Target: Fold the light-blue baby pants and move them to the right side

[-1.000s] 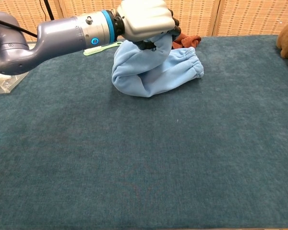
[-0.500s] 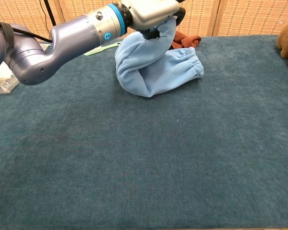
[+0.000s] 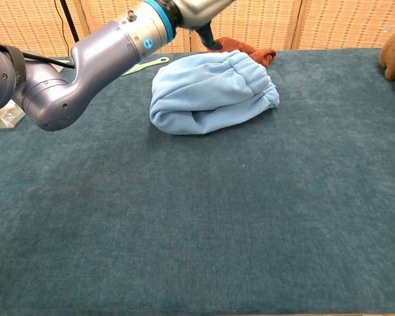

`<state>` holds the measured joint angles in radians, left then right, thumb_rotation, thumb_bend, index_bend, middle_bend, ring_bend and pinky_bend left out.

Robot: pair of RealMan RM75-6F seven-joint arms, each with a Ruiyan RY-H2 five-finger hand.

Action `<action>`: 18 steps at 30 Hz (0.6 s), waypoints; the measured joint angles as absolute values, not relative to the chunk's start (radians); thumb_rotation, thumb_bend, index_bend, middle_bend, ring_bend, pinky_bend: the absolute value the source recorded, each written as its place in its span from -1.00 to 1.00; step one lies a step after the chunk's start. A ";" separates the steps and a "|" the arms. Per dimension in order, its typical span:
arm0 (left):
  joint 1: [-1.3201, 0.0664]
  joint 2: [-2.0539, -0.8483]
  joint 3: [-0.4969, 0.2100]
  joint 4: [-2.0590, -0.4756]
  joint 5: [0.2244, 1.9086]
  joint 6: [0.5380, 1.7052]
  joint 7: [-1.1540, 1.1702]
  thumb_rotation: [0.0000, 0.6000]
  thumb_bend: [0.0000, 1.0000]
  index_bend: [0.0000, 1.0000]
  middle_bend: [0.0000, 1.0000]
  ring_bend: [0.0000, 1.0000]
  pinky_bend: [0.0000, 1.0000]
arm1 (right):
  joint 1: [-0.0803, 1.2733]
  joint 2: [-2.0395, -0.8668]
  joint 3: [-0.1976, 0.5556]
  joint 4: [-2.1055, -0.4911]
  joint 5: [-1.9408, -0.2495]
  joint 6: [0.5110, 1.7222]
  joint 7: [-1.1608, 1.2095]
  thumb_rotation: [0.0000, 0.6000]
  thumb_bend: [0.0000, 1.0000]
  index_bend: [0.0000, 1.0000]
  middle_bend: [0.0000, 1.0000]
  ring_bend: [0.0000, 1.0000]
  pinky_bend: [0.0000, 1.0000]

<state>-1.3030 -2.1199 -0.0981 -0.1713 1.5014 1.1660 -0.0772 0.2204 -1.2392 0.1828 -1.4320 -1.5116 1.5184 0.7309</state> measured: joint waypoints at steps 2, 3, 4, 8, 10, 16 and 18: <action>-1.295 -2.107 -0.116 -0.187 1.486 1.199 -0.109 1.00 -0.75 -1.00 -1.00 -1.00 -0.74 | 0.221 -1.239 0.181 -1.430 -1.515 1.517 0.732 1.00 -1.00 -0.84 -0.91 -1.00 -0.97; -1.290 -2.098 -0.127 -0.198 1.477 1.208 -0.123 1.00 -0.80 -1.00 -1.00 -1.00 -0.76 | 0.222 -1.240 0.179 -1.427 -1.518 1.517 0.730 1.00 -1.00 -0.84 -0.91 -1.00 -0.97; -1.280 -2.083 -0.139 -0.216 1.465 1.213 -0.136 1.00 -0.88 -1.00 -1.00 -1.00 -0.80 | 0.222 -1.240 0.177 -1.424 -1.520 1.516 0.726 1.00 -1.00 -0.84 -0.91 -1.00 -0.97; -1.241 -2.018 -0.162 -0.304 1.436 1.205 -0.158 1.00 -1.00 -1.00 -1.00 -1.00 -0.99 | 0.227 -1.245 0.167 -1.400 -1.533 1.509 0.686 1.00 -1.00 -0.90 -0.96 -1.00 -0.97; -1.215 -1.969 -0.169 -0.379 1.425 1.201 -0.167 0.99 -1.00 -1.00 -1.00 -1.00 -1.00 | 0.230 -1.250 0.161 -1.385 -1.538 1.504 0.651 1.00 -1.00 -0.93 -0.99 -1.00 -0.97; -1.116 -1.751 -0.173 -0.723 1.393 1.189 -0.149 0.98 -1.00 -1.00 -1.00 -1.00 -1.00 | 0.237 -1.277 0.149 -1.331 -1.559 1.510 0.503 1.00 -1.00 -1.00 -1.00 -1.00 -1.00; -1.080 -1.670 -0.172 -0.853 1.379 1.186 -0.131 0.97 -1.00 -1.00 -1.00 -1.00 -1.00 | 0.241 -1.295 0.147 -1.303 -1.568 1.518 0.460 1.00 -1.00 -1.00 -1.00 -1.00 -1.00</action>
